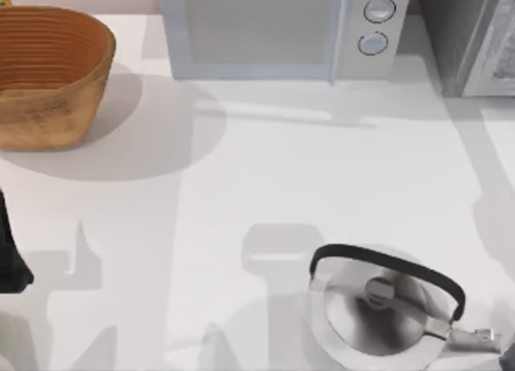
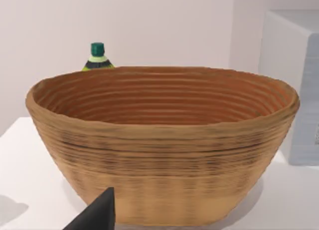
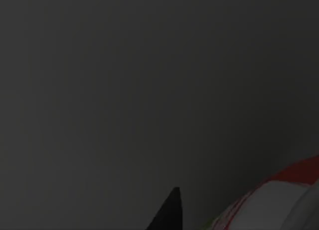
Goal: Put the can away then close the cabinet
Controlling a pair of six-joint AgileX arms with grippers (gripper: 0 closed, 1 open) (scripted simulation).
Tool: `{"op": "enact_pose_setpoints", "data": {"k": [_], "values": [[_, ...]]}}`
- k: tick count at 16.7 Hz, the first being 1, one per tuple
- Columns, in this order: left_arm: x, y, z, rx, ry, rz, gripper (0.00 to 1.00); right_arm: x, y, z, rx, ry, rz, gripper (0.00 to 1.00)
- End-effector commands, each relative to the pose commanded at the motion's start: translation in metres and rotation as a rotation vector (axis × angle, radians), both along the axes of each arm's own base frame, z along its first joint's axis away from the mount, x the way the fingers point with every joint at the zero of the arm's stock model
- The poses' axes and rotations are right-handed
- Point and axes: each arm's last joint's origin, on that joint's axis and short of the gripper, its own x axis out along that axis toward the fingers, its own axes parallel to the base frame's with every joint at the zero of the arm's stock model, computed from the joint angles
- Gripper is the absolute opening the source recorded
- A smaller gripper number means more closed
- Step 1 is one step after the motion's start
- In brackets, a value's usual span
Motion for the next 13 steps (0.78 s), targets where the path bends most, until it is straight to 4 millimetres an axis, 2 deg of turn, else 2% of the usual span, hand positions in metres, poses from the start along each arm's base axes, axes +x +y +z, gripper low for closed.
{"op": "enact_pose_setpoints", "data": {"k": [8, 13], "values": [[0.0, 0.0, 0.0, 0.0, 0.0, 0.0, 1.0, 0.0, 0.0, 0.0, 0.0, 0.0, 0.0, 0.98], [0.0, 0.0, 0.0, 0.0, 0.0, 0.0, 1.0, 0.0, 0.0, 0.0, 0.0, 0.0, 0.0, 1.0]]}}
